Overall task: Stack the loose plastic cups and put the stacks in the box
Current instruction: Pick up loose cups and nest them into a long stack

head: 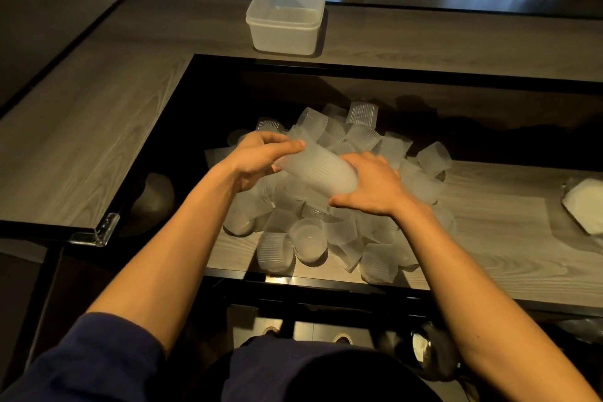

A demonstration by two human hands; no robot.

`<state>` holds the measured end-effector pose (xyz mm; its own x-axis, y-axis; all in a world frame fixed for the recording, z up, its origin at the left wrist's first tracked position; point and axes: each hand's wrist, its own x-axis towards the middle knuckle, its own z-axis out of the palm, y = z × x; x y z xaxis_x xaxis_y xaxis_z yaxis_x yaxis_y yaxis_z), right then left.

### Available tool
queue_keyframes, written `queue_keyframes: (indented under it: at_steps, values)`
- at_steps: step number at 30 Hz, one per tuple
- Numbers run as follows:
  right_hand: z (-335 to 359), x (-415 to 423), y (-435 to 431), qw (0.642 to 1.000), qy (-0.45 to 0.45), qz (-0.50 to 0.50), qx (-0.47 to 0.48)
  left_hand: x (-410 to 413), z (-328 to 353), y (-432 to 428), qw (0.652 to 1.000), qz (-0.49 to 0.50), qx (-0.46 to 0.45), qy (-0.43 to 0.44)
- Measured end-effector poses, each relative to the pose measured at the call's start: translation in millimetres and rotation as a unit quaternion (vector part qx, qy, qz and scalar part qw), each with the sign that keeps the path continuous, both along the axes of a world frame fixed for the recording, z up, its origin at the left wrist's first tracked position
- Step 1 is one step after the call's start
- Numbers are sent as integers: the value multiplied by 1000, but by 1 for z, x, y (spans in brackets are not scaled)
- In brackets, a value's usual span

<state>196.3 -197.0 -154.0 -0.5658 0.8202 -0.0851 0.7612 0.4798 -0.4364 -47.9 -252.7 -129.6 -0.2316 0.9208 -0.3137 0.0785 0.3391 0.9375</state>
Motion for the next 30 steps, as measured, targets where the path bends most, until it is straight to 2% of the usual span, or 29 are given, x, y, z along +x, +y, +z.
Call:
queue_keyframes:
  at_steps: [9,13,18,21,23,28,30]
  values:
    - [9,-7,-6,998,65,0,5,19,-2,-12,998,-61,-6,3]
    - [3,-3,-9,998,60,-4,-11,21,-3,-24,996,-87,-30,-1]
    - [0,-3,-14,998,58,-7,-3,20,-15,-40,997,-79,-17,22]
    - [-4,0,-16,999,50,-13,9,13,-31,-52,995,-71,-10,75]
    - [-8,1,-18,998,57,-25,21,10,-40,-62,986,-73,-25,144]
    - [-9,0,-24,997,70,-28,20,12,-60,-94,926,-147,-3,348]
    - [-9,-1,-25,997,74,-33,16,14,-68,-102,889,-190,-4,417]
